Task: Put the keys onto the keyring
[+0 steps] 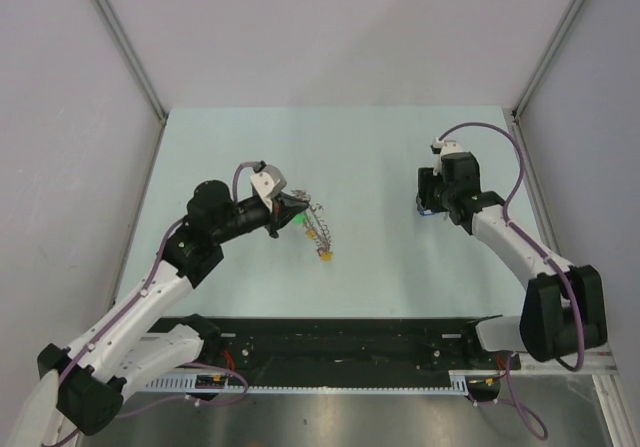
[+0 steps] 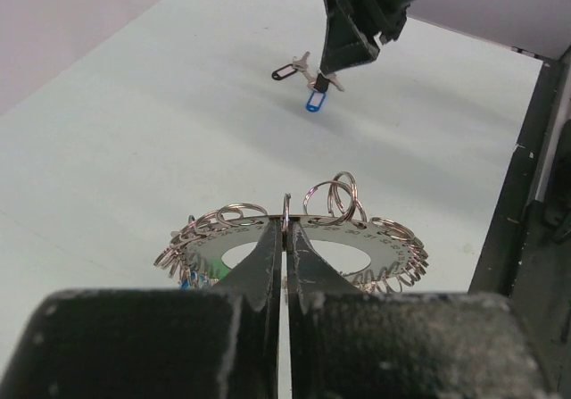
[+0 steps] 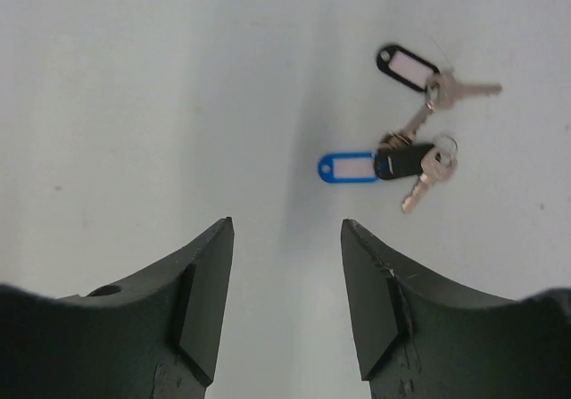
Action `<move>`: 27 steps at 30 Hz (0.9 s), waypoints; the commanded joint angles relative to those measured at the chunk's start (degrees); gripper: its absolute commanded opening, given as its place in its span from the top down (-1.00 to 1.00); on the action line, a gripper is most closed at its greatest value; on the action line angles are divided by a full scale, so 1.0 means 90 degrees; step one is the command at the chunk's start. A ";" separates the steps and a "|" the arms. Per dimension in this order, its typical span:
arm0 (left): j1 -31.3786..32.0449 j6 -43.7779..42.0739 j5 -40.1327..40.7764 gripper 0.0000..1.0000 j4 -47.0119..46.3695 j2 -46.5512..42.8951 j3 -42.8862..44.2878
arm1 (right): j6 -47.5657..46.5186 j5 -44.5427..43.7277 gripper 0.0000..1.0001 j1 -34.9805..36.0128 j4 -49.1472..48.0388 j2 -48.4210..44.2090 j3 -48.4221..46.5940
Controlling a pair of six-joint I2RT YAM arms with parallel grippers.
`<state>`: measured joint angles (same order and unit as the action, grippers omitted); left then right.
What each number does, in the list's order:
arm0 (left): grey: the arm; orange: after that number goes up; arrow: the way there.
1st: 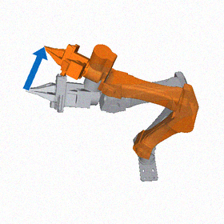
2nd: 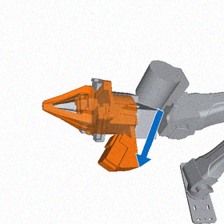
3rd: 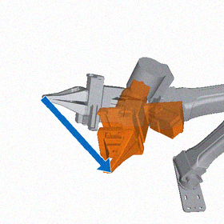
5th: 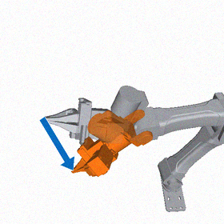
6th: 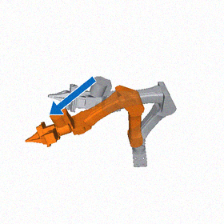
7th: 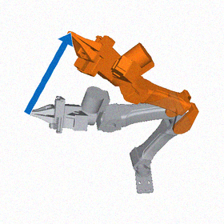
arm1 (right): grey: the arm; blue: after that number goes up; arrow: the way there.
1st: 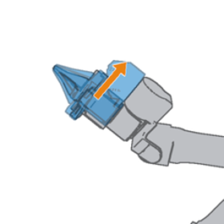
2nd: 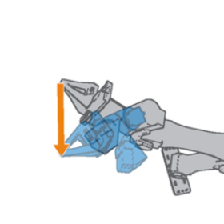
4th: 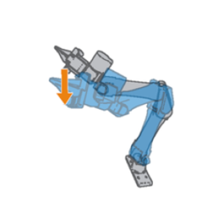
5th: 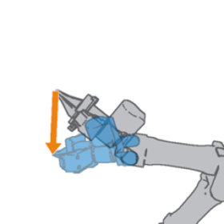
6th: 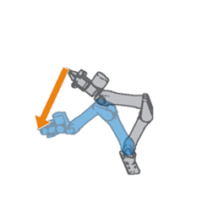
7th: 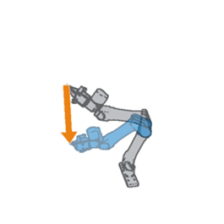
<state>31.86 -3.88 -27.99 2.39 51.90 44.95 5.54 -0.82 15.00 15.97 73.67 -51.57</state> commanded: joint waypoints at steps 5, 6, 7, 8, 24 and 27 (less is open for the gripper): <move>-0.0053 -0.0291 0.0658 0.99 0.0017 -0.0659 -0.0053 | 0.0370 -0.0602 -0.03 -0.0709 -0.0280 0.1266 -0.0178; -0.0053 -0.0321 0.0707 0.99 0.0027 -0.0669 -0.0072 | 0.0390 -0.0660 -0.02 -0.0778 -0.0328 0.1451 -0.0197; -0.0053 -0.0360 0.0736 1.00 0.0046 -0.0679 -0.0072 | 0.0410 -0.0690 0.00 -0.0856 -0.0348 0.1550 -0.0188; -0.0053 -0.0370 0.0804 0.99 0.0066 -0.0698 -0.0063 | 0.0448 -0.0729 0.00 -0.1031 -0.0358 0.1628 -0.0197; -0.0053 -0.0458 0.0932 1.00 0.0134 -0.0708 -0.0072 | 0.0468 -0.0202 0.24 -0.1843 -0.0563 0.2869 -0.0588; -0.0053 -0.0458 0.0922 0.99 0.0115 -0.0737 -0.0072 | 0.0420 -0.0173 0.24 -0.1804 -0.0641 0.2938 -0.0588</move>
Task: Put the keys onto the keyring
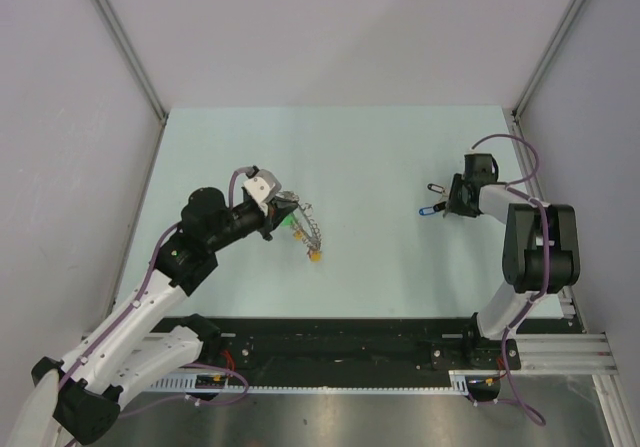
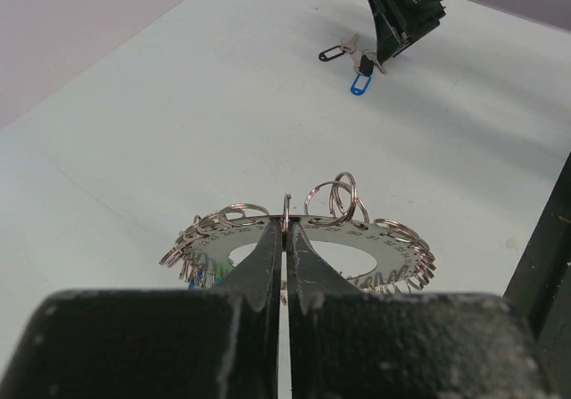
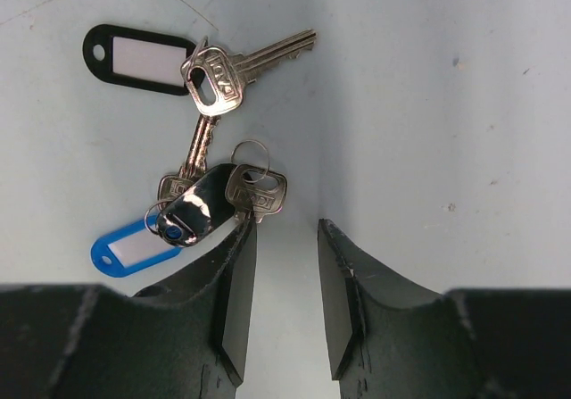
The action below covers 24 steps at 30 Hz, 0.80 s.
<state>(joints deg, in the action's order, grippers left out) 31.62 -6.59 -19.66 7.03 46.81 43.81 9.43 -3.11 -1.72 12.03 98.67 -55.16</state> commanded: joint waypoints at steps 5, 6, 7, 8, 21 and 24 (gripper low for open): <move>-0.0027 -0.0176 0.0036 1.00 -0.0380 -0.0162 0.0054 | -0.0032 -0.0005 0.24 0.0171 -0.0262 0.0043 -0.0268; -0.0027 -0.0176 0.0046 0.99 -0.0371 -0.0162 0.0054 | -0.0003 0.0004 0.24 0.0171 -0.0253 0.0013 -0.0316; -0.0017 -0.0186 0.0046 1.00 -0.0380 -0.0152 0.0054 | 0.0007 -0.0005 0.24 0.0335 -0.0263 -0.0016 -0.0356; -0.0026 -0.0176 0.0046 0.99 -0.0380 -0.0152 0.0054 | 0.0036 -0.0015 0.24 0.0347 -0.0282 -0.0045 -0.0385; -0.0027 -0.0196 0.0046 0.99 -0.0351 -0.0132 0.0054 | -0.0208 -0.0063 0.24 0.0932 -0.0283 0.0549 -0.1068; -0.0027 -0.0205 0.0036 1.00 -0.0351 -0.0132 0.0054 | -0.0306 -0.0384 0.25 0.1088 -0.0010 0.0745 -0.1224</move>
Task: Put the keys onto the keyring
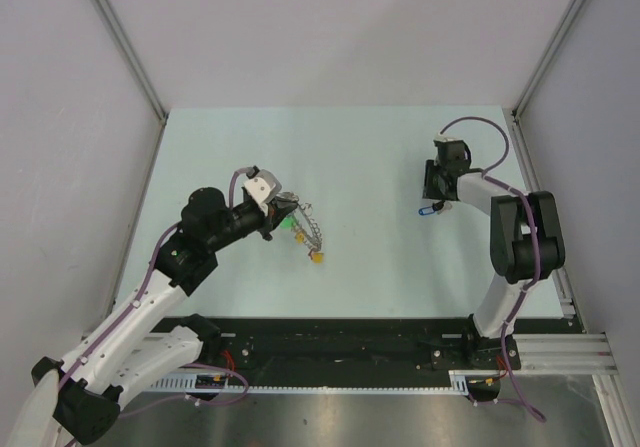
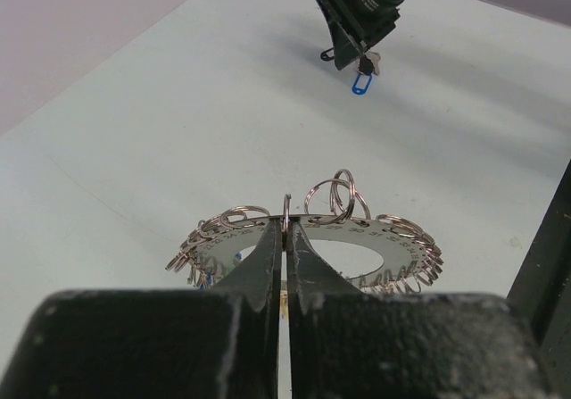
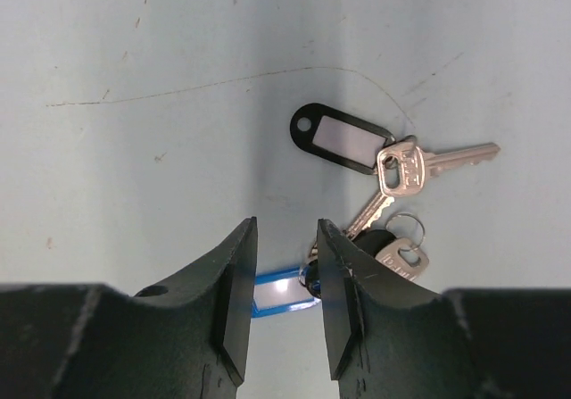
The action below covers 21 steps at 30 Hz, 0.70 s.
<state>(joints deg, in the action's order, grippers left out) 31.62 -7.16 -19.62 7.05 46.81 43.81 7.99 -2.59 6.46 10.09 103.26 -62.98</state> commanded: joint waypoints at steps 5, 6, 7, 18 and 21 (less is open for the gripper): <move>-0.0027 -0.0132 0.0002 0.99 -0.0363 -0.0123 0.0054 | -0.0204 -0.1058 0.35 0.0473 0.0763 0.0245 -0.0365; -0.0027 -0.0142 0.0012 1.00 -0.0373 -0.0132 0.0054 | -0.0243 -0.1176 0.39 0.0541 0.0890 0.0245 -0.0365; -0.0027 -0.0132 -0.0008 0.99 -0.0373 -0.0123 0.0054 | -0.0291 -0.1274 0.46 0.0590 0.0939 0.0264 -0.0365; -0.0027 -0.0132 -0.0047 0.99 -0.0373 -0.0132 0.0064 | -0.0126 -0.1383 0.64 0.0932 0.1310 -0.0018 -0.0005; -0.0027 -0.0123 -0.0066 0.99 -0.0383 -0.0132 0.0064 | 0.0117 -0.0983 0.63 0.1118 0.1330 -0.0223 0.0366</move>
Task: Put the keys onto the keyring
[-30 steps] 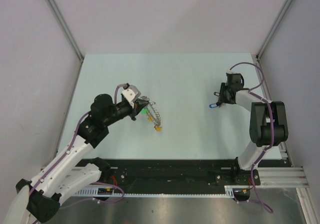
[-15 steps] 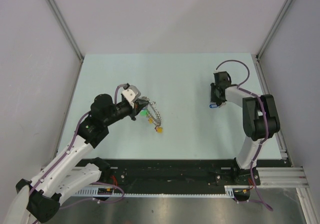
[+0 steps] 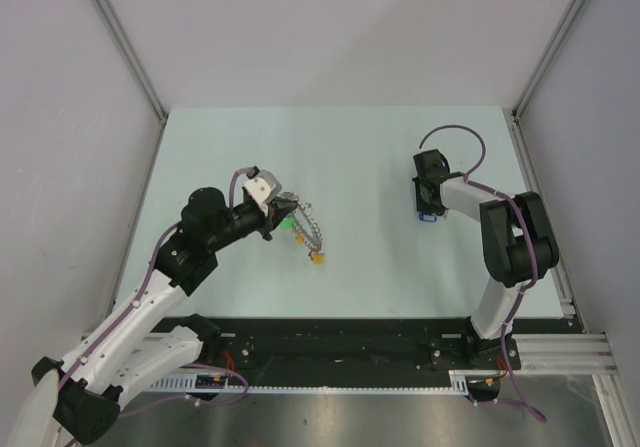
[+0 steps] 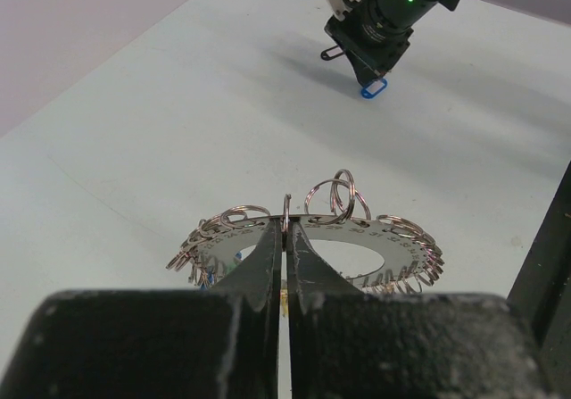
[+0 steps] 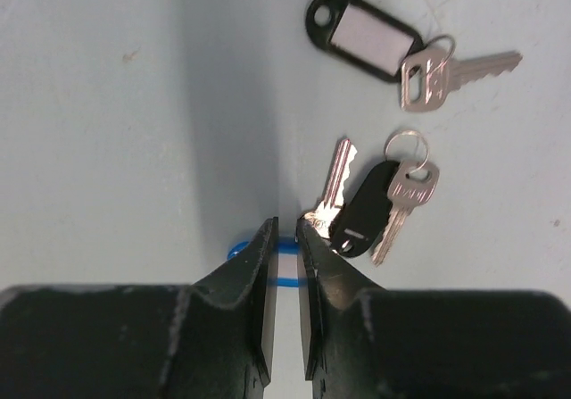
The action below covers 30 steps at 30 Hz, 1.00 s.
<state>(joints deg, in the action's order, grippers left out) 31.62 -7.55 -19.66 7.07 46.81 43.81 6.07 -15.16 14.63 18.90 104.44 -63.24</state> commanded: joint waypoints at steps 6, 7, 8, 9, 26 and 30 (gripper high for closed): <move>-0.0017 -0.0059 -0.0101 1.00 -0.0395 -0.0132 0.0064 | 0.0781 0.1069 0.63 0.0911 0.0439 -0.0909 0.1080; -0.0026 -0.0059 -0.0091 0.99 -0.0385 -0.0132 0.0064 | 0.0878 0.1040 0.63 0.1039 0.0507 -0.1037 0.1070; -0.0027 -0.0050 -0.0091 0.99 -0.0395 -0.0132 0.0064 | 0.0917 0.1069 0.63 0.1146 0.0556 -0.1174 0.1070; -0.0027 -0.0059 -0.0101 0.99 -0.0385 -0.0132 0.0064 | 0.0957 0.1108 0.63 0.1322 0.0624 -0.1339 0.1080; -0.0027 -0.0050 -0.0032 0.99 -0.0385 -0.0152 0.0064 | 0.2791 0.2123 0.32 0.0328 -0.0593 -0.3430 0.2717; -0.0027 -0.0040 -0.0042 0.99 -0.0376 -0.0162 0.0073 | 0.3349 0.2085 0.33 0.0210 -0.1093 -0.3617 0.3169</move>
<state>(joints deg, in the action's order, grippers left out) 31.62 -7.53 -19.68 7.07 46.81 43.81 28.42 1.32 17.61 16.86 74.06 -37.28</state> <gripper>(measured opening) 0.011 0.337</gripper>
